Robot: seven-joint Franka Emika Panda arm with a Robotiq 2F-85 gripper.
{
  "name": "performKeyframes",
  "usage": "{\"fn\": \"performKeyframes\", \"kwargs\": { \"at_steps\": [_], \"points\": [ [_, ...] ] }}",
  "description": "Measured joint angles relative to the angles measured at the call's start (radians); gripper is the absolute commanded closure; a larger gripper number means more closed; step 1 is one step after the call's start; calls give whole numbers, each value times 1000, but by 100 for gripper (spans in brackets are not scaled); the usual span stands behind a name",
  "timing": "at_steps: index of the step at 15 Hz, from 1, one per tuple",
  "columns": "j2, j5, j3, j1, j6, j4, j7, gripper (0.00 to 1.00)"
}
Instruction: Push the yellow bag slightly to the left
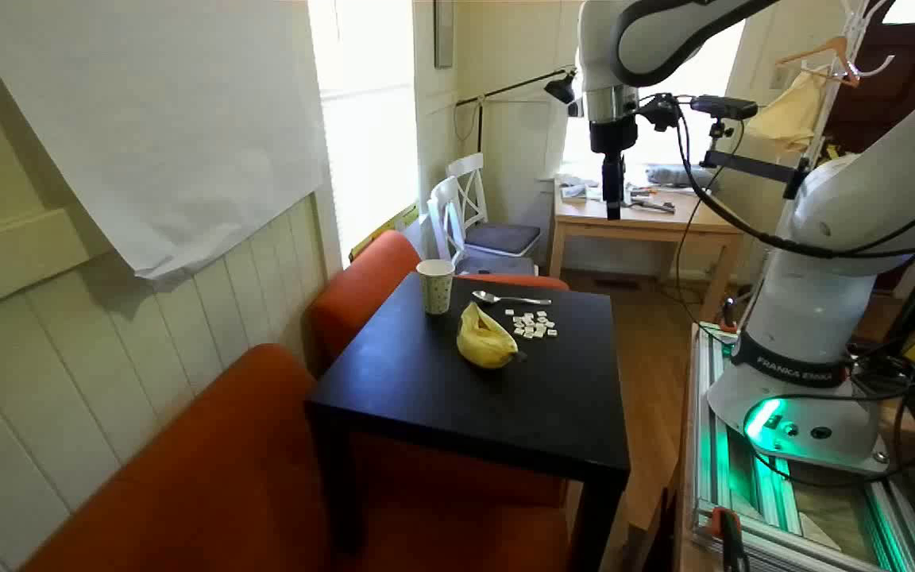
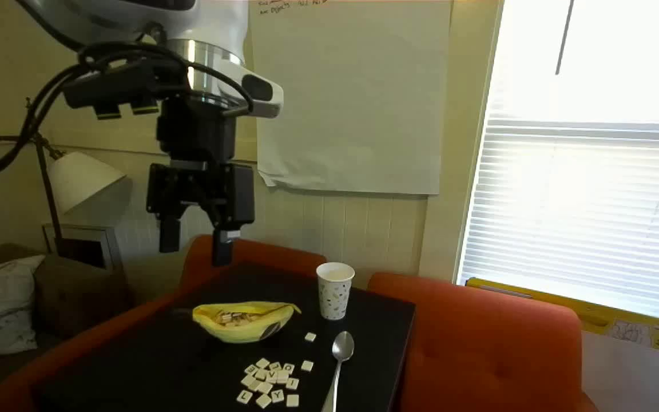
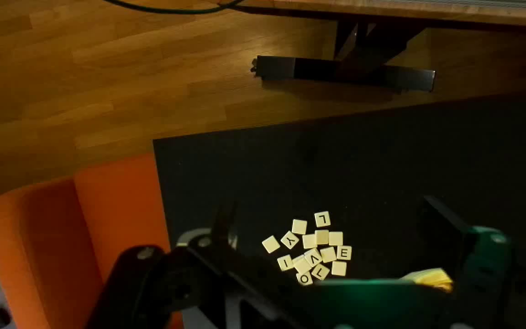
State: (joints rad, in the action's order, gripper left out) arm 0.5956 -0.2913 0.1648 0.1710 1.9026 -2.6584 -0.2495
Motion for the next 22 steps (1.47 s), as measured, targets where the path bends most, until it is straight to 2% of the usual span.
{"fn": "performKeyframes", "kwargs": {
  "at_steps": [8,11,17,20,22],
  "points": [
    [-1,8,3,-6,0,0,-8,0],
    [-23,64,11,-68,34,0,-82,0],
    [-165,210,6,-244,205,-1,-252,0],
    [-277,215,-6,-264,312,-1,-286,0],
    [-353,213,-4,-262,381,0,-369,0]
  ]
}}
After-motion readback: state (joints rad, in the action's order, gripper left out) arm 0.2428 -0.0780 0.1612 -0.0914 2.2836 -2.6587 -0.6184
